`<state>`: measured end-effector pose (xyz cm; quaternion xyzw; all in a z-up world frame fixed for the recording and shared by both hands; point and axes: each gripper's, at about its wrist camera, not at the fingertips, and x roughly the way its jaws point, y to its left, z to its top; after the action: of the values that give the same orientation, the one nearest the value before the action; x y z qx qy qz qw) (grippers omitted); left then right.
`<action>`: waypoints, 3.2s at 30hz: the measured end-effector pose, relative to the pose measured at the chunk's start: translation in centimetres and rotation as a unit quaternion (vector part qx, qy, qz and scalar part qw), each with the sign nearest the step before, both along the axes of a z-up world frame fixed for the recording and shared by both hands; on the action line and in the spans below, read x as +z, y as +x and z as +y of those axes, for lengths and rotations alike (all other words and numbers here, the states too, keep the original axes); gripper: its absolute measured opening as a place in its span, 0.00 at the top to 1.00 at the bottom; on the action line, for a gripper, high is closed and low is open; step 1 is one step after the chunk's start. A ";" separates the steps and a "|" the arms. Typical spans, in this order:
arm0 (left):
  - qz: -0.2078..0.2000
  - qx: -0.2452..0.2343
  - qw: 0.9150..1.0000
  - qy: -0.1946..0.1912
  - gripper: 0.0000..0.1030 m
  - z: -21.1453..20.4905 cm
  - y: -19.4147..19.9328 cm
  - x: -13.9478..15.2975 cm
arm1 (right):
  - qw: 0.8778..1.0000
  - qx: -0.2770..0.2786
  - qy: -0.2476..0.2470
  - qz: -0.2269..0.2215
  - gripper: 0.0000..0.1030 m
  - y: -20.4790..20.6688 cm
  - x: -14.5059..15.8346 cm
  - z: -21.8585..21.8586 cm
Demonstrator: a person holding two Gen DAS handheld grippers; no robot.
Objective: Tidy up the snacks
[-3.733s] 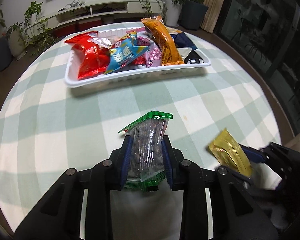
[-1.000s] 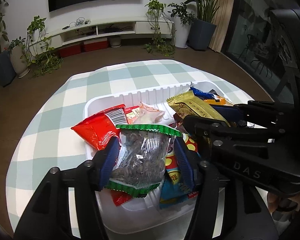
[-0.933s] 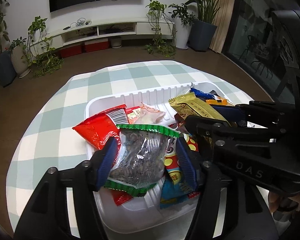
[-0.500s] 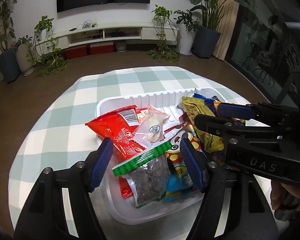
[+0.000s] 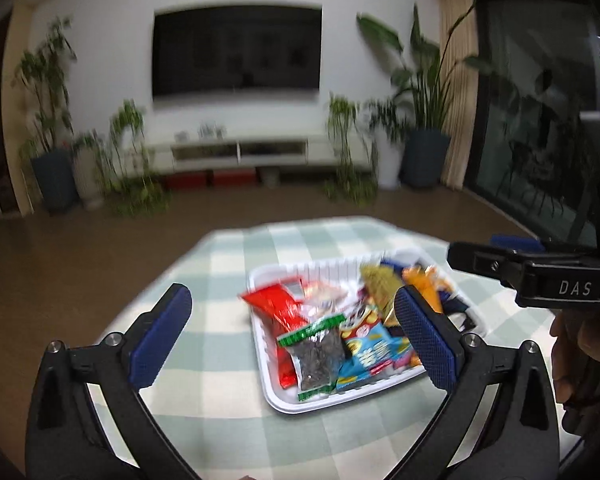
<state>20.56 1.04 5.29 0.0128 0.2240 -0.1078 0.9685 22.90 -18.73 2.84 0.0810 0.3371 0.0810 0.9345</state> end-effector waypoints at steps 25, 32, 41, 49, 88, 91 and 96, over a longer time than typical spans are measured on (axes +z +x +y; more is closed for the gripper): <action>0.087 0.143 0.985 0.028 0.00 -2.6 -19.6 0.6 | 0.991 -0.127 -0.019 -0.048 0.00 -20.1 5.7 -4.2; 0.131 0.125 0.983 0.023 0.00 -3.5 -20.2 -2.2 | 0.993 -0.119 -0.025 0.002 0.00 -21.8 2.3 -3.7; 0.133 0.124 0.983 0.027 0.00 -3.3 -20.0 -1.8 | 0.994 -0.101 -0.043 0.018 0.00 -22.1 2.0 -1.8; 0.137 0.124 0.982 0.029 0.00 -2.9 -19.9 -1.9 | 0.993 -0.095 -0.059 0.025 0.00 -22.0 1.7 -0.7; 0.142 0.121 0.982 0.031 0.00 -3.1 -19.7 -2.5 | 0.994 -0.079 -0.070 0.037 0.00 -21.9 1.0 0.8; 0.142 0.121 0.982 0.030 0.00 -3.1 -19.7 -2.5 | 0.994 -0.079 -0.070 0.037 0.00 -21.9 1.1 0.8; 0.142 0.121 0.982 0.031 0.00 -3.1 -19.8 -2.5 | 0.994 -0.079 -0.070 0.037 0.00 -21.8 1.2 0.8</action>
<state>0.81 -2.03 2.75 -0.0003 0.3620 0.0165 0.9320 1.05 -17.91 4.00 0.0447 0.3691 -0.0197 0.9281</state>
